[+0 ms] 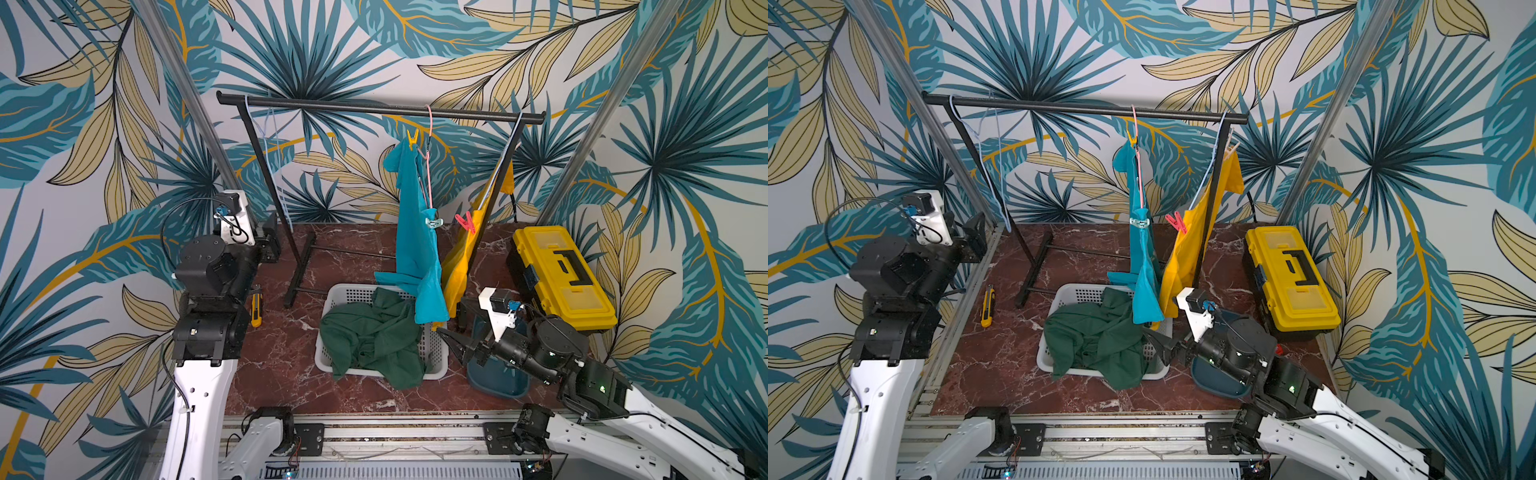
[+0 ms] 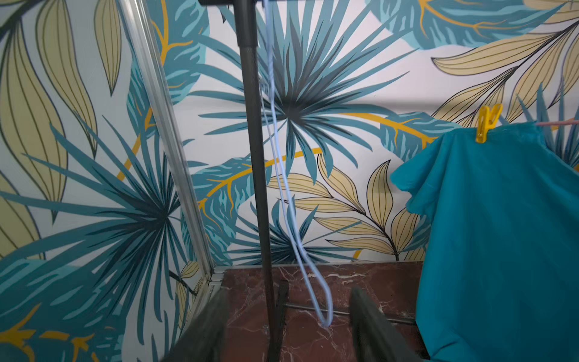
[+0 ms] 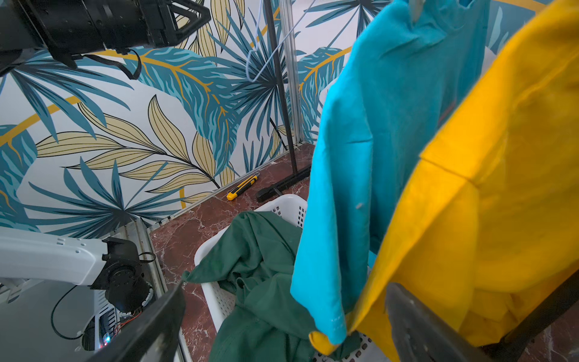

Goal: Remove the clothespins securing t-shirts to the hanger
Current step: Place the hanger on the clothes rail, then pick up the hanger from the clothes rail.

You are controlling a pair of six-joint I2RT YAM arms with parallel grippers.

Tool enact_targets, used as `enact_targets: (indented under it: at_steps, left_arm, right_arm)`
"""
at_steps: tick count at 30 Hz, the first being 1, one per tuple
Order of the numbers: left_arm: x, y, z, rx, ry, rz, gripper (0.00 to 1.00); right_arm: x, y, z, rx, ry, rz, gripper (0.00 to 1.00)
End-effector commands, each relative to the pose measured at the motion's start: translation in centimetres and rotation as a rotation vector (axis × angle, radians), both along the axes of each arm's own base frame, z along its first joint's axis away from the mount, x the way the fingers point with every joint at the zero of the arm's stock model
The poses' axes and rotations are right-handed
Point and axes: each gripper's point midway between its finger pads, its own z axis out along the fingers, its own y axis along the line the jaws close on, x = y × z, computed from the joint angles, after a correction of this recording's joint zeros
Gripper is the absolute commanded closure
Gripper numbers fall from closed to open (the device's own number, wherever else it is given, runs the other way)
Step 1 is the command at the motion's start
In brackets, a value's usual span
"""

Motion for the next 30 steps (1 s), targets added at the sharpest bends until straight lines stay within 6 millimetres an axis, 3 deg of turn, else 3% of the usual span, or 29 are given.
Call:
enact_targets:
  at_steps: [1,3,12,16,23,30]
  left_arm:
    - [-1.3,-0.8,0.1,-0.022,-0.02,-0.053,0.1]
    - [-1.9,-1.2,-0.2,-0.033,-0.019,-0.076,0.0]
    - [-3.3,-2.5,-3.9,-0.114,0.068,-0.146,0.0]
    - [-3.9,-3.5,-5.3,-0.22,0.099,-0.195,0.01]
    - [-6.3,-9.7,-4.7,-0.492,0.151,-0.568,0.0]
    - [-8.0,-12.5,-4.4,-0.496,0.151,-0.647,0.0]
  right_arm:
    - [0.1,-0.5,0.1,0.019,0.003,-0.023,0.0]
    - [0.1,-0.7,0.5,0.038,0.0,-0.032,0.0]
    - [0.4,-1.3,2.6,0.107,-0.04,-0.065,0.0]
    - [0.9,-1.5,2.5,0.108,-0.033,-0.099,0.01]
    - [2.0,-1.9,0.8,0.084,0.011,-0.163,0.01]
    - [2.1,-2.3,0.2,0.102,0.014,-0.184,0.0]
